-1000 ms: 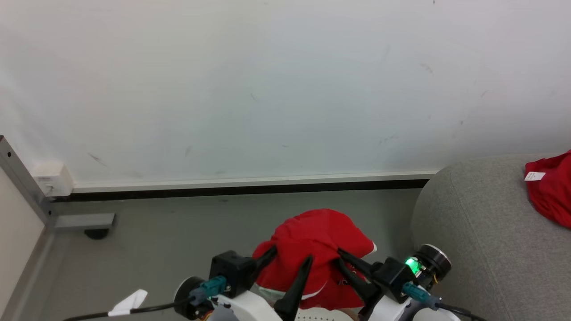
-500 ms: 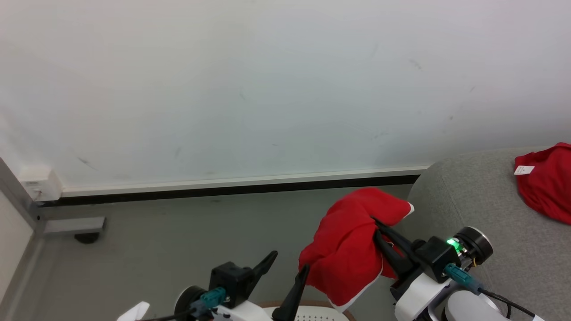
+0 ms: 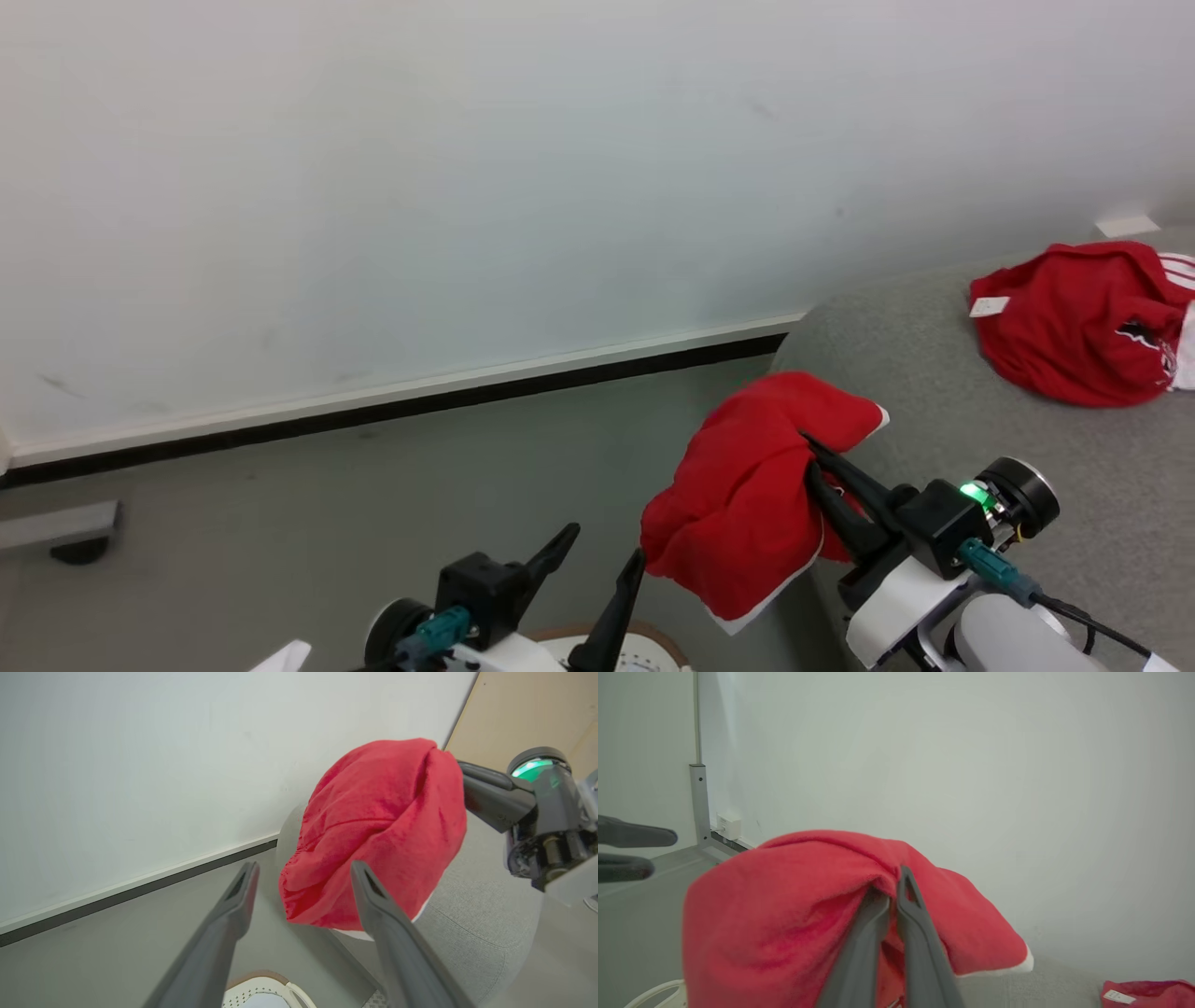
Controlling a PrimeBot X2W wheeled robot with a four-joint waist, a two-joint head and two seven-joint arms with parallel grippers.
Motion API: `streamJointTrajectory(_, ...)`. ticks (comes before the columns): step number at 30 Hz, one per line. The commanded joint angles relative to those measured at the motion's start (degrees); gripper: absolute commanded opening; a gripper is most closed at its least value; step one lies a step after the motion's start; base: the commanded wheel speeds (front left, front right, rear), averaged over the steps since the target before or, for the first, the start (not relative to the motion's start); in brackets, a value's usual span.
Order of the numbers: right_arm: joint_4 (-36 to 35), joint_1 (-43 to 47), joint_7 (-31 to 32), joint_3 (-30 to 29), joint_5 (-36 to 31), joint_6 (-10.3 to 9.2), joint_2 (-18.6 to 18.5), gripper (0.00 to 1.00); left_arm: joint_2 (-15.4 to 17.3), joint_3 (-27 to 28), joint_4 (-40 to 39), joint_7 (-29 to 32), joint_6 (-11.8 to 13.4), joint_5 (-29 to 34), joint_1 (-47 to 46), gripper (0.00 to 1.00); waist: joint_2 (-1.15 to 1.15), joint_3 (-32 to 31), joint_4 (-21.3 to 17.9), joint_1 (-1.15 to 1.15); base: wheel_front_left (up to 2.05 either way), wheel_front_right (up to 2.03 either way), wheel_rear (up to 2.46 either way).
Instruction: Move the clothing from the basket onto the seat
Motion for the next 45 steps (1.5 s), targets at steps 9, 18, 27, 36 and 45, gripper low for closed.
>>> streamJointTrajectory(9,-1.28,-1.70,-0.17,-2.06,-0.23,-0.15,-1.71,0.00,0.02,-0.37,-0.14,-0.97,-0.24,0.78,-2.44,1.00,0.00,3.07,-14.43,0.00,0.00,0.00,0.00)
streamJointTrajectory(18,-5.03,2.50,-0.18,-11.73,-1.96,-0.15,-3.78,0.00,-2.09,-3.34,1.90,-0.70,-3.43,1.47,-7.67,1.00,0.00,6.62,-18.41,0.00,0.00,0.00,0.00)
streamJointTrajectory(27,-8.19,6.26,-0.06,-17.45,-2.75,-0.15,-3.05,0.00,-2.77,-4.28,3.79,-1.22,-3.96,1.50,-9.54,1.00,0.00,8.50,-19.15,0.00,0.00,0.00,0.00)
streamJointTrajectory(36,-6.49,-4.10,0.26,-27.24,1.18,-0.15,-1.64,0.00,-0.25,-4.28,-1.79,3.11,-3.24,4.44,-14.91,1.00,0.00,21.90,-15.51,0.00,0.00,0.00,0.00)
streamJointTrajectory(45,0.89,-25.59,0.70,-46.41,-0.47,-0.14,-4.53,0.00,2.54,-3.57,-8.67,7.63,-5.89,8.79,-27.70,1.00,0.00,42.21,-8.13,0.00,0.00,0.00,0.00)
